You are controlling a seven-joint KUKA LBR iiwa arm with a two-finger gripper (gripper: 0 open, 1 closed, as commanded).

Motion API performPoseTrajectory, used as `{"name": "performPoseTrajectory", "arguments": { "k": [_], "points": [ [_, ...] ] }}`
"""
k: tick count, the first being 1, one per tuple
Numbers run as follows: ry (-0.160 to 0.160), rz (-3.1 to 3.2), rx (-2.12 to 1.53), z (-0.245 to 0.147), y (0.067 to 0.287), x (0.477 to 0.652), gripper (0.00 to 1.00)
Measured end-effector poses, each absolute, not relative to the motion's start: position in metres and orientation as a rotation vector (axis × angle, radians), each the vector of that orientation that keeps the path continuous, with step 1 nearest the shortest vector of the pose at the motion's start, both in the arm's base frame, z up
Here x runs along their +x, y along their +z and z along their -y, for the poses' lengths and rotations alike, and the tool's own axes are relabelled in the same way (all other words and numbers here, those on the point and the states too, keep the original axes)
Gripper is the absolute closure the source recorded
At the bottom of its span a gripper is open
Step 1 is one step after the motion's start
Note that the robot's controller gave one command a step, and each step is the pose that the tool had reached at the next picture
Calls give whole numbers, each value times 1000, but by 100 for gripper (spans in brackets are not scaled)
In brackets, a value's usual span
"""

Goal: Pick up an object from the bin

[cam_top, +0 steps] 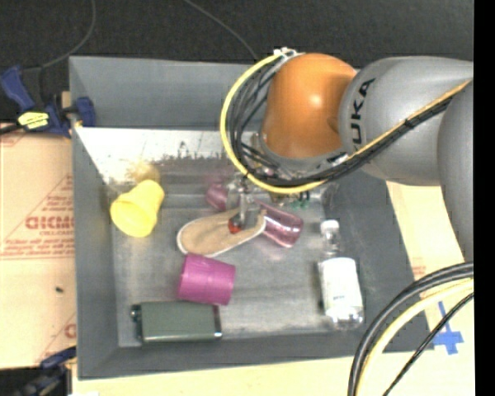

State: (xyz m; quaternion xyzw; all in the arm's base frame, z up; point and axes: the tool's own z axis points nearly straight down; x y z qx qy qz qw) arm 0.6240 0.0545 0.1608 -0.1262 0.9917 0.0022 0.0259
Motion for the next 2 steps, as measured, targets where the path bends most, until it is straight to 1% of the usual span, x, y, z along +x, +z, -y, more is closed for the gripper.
{"name": "performPoseTrajectory", "arguments": {
  "k": [1, 2],
  "points": [
    [10, -3060, -443, -77, 166, 642, 100],
    [2, -3054, -411, -41, 238, 619, 100]
  ]
}}
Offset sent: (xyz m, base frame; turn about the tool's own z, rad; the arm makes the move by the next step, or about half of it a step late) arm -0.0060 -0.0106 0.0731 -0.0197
